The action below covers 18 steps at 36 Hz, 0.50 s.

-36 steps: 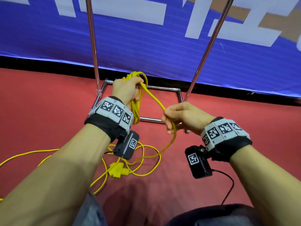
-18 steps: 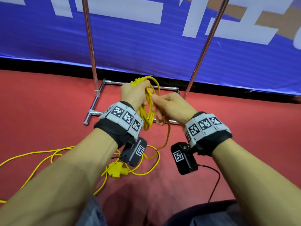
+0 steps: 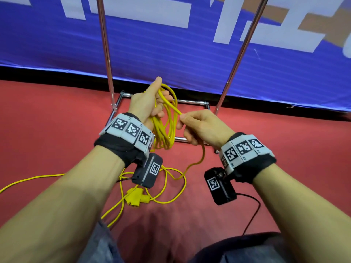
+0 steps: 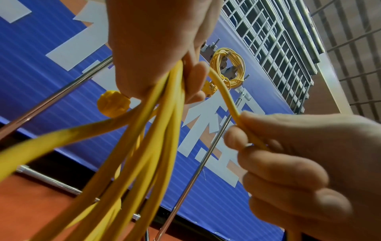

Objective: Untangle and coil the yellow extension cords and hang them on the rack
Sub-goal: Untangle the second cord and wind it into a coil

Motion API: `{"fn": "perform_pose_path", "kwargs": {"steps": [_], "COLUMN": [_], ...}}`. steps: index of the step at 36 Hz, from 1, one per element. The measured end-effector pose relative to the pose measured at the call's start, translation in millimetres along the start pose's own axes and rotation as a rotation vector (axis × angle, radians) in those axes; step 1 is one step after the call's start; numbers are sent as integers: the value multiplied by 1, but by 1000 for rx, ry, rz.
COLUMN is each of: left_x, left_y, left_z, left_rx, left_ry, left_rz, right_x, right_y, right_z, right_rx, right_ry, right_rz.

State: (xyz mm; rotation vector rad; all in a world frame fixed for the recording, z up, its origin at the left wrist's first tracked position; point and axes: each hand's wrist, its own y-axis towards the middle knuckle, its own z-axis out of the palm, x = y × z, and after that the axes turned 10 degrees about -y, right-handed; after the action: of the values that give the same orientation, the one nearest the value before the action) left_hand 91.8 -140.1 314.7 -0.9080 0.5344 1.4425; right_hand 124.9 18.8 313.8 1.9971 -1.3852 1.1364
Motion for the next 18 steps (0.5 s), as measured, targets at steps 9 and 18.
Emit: {"fn": "perform_pose_path", "kwargs": {"steps": [9,18], "left_x": [0,-6], "left_y": [-2,-5], "left_z": [4,5], "left_rx": [-18,94], "left_ry": [27,-141], "left_rz": [28,-41], "right_x": [-6,-20], "right_y": [-5,-12], "right_z": [1,-8], "right_rx": [88,146], "right_ry": [47,-24], "right_rz": [50,204]}}
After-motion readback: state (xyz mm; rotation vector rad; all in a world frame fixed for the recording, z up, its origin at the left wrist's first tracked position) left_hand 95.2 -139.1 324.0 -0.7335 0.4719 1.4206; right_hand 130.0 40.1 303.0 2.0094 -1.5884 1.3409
